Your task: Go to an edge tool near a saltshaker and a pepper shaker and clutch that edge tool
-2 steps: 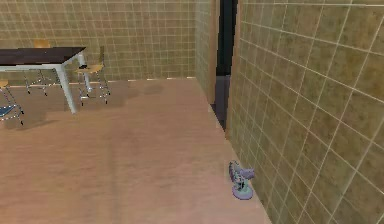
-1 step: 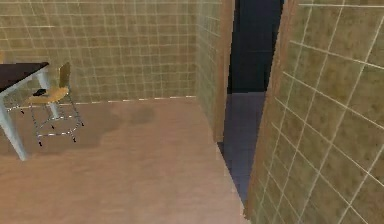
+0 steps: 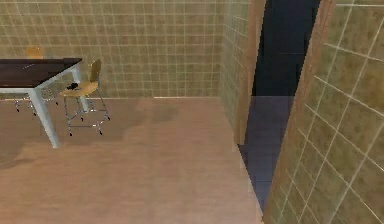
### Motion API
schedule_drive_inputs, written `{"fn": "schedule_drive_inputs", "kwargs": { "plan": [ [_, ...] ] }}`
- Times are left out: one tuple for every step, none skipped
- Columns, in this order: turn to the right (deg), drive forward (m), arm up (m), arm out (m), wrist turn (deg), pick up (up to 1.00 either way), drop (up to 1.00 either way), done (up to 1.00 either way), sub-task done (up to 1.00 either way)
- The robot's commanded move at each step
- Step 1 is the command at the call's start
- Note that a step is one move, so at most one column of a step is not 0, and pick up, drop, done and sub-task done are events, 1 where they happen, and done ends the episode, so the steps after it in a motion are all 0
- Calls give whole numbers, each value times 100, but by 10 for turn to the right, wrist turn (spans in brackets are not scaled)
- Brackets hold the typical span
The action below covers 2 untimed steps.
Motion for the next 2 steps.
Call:
{"fn": "schedule_drive_inputs", "kwargs": {
  "plan": [
    [0,40,0,0,0,0,0,0,0],
    [-120,0,0,0,0,0,0,0,0]
  ]
}}
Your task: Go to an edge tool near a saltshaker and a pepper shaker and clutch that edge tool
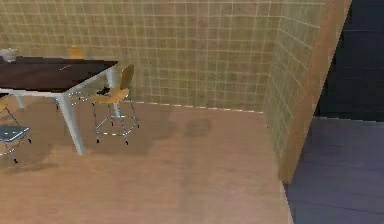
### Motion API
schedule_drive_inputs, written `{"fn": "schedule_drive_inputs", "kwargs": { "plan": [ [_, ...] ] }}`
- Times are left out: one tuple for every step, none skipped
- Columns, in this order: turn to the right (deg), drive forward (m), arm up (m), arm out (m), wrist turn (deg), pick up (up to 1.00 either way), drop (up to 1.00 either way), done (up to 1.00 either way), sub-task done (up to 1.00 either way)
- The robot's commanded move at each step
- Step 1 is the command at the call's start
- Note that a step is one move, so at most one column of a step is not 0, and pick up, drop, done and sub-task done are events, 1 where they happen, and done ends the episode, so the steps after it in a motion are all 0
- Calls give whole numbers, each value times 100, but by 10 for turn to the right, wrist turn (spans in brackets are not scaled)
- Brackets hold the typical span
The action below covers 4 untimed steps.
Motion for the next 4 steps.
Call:
{"fn": "schedule_drive_inputs", "kwargs": {
  "plan": [
    [0,50,0,0,0,0,0,0,0],
    [360,0,0,0,0,0,0,0,0],
    [0,50,0,0,0,0,0,0,0],
    [450,0,0,0,0,0,0,0,0]
  ]
}}
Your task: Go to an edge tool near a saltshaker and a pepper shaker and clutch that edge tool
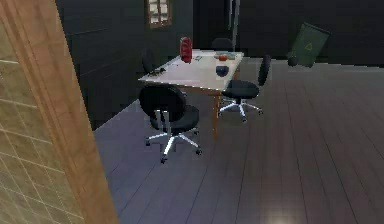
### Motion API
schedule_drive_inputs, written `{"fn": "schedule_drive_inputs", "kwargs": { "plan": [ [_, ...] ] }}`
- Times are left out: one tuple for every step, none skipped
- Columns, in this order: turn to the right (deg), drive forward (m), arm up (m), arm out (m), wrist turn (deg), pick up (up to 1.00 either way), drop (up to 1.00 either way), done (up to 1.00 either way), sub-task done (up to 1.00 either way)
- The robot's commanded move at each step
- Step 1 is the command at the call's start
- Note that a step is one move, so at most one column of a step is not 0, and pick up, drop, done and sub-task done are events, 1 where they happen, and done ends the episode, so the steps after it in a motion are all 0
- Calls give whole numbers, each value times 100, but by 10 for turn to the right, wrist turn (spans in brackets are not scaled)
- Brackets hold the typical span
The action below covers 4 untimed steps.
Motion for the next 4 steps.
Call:
{"fn": "schedule_drive_inputs", "kwargs": {
  "plan": [
    [150,0,0,0,0,0,0,0,0],
    [0,30,0,0,0,0,0,0,0],
    [270,0,0,0,0,0,0,0,0],
    [0,35,0,0,0,0,0,0,0]
  ]
}}
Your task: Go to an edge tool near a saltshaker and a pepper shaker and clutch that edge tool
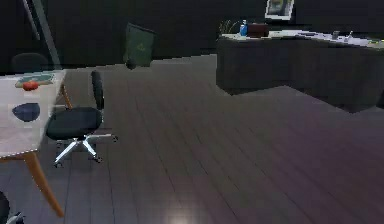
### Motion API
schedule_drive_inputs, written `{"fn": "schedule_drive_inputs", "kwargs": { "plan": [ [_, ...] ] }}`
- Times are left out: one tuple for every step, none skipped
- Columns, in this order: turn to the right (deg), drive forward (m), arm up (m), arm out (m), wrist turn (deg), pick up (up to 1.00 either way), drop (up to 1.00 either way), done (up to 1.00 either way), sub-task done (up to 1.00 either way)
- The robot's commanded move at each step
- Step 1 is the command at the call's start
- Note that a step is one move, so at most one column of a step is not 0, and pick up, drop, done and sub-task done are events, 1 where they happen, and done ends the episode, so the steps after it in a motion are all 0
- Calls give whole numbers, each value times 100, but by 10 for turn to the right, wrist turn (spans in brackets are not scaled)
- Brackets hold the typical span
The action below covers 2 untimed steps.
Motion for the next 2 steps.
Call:
{"fn": "schedule_drive_inputs", "kwargs": {
  "plan": [
    [390,0,0,0,0,0,0,0,0],
    [0,100,0,0,0,0,0,0,0]
  ]
}}
